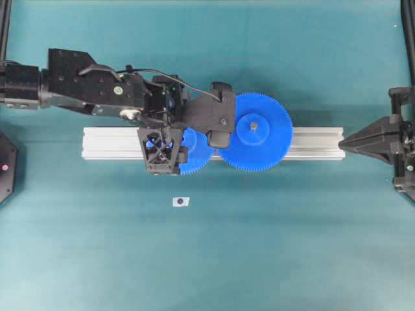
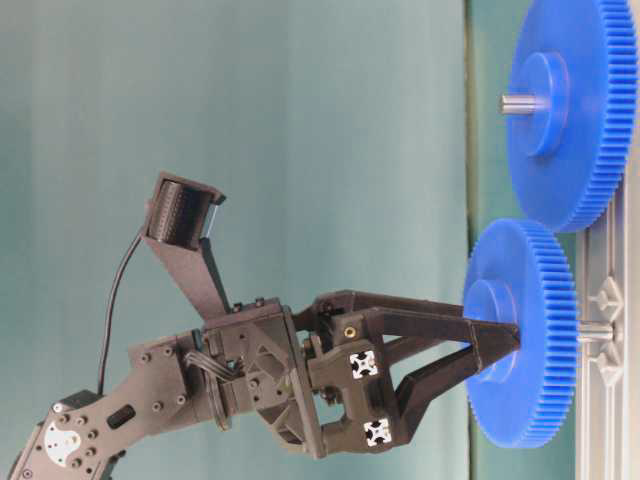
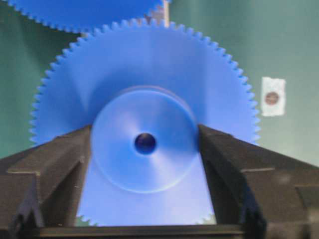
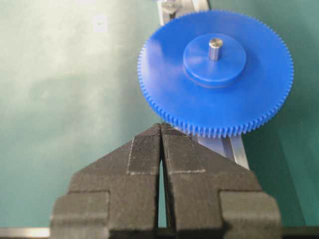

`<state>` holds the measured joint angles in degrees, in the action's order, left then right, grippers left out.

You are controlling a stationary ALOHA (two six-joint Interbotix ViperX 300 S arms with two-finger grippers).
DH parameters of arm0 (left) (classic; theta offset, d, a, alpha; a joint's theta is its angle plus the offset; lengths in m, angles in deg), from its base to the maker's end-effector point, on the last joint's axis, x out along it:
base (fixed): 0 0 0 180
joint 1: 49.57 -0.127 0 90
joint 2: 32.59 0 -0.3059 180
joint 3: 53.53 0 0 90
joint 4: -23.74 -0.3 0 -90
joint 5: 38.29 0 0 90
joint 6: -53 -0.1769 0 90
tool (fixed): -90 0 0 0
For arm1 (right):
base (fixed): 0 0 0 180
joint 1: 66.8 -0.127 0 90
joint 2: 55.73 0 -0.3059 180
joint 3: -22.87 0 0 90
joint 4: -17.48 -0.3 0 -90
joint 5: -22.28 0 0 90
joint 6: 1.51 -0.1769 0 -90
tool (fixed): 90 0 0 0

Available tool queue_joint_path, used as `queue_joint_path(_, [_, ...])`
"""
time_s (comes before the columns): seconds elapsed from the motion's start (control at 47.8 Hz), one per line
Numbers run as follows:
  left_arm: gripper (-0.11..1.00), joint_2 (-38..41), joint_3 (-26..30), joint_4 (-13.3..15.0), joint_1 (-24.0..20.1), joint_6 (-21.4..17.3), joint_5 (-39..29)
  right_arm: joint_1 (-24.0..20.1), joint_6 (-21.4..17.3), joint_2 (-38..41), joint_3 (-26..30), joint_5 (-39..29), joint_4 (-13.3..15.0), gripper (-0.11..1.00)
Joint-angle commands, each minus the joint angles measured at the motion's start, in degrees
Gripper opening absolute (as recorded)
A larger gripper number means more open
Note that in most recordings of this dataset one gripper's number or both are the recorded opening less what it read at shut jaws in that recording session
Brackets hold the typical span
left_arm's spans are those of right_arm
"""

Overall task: Insert the small gear onto the shaft.
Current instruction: 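Align the gear's bore over the left shaft and lower it on, then press the small gear down onto the shaft, meshing with the large gear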

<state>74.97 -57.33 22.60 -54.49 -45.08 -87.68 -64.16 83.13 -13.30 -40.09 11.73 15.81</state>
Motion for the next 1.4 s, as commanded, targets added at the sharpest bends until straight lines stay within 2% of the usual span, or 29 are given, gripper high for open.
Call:
queue_joint_path(0.0, [0.7,-0.26,0.0,-0.09,-0.18,-0.18,0.26,0.09,-0.53,0.26,0.79,0.26,-0.09,0.02])
queue_joint_path(1.212, [0.7,-0.18,-0.18,-0.09,-0.18,0.26,-0.09,0.09,-0.53,0.26,0.79,0.26,-0.09,0.02])
queue_joint_path(1.254, [0.73,-0.26,-0.09,-0.09,-0.18,0.35,-0.09,0.09,-0.53,0.26,0.79,0.26,-0.09,0.02])
queue_joint_path(1.317, [0.86,-0.26,0.09,-0.09,-0.18,0.53,-0.09,0.09,-0.44,0.26,0.79,0.26,-0.09,0.02])
queue_joint_path(1.38, [0.91,-0.26,0.35,-0.09,-0.18,0.7,-0.09,0.09,-0.44,0.26,0.79,0.26,-0.09,0.02])
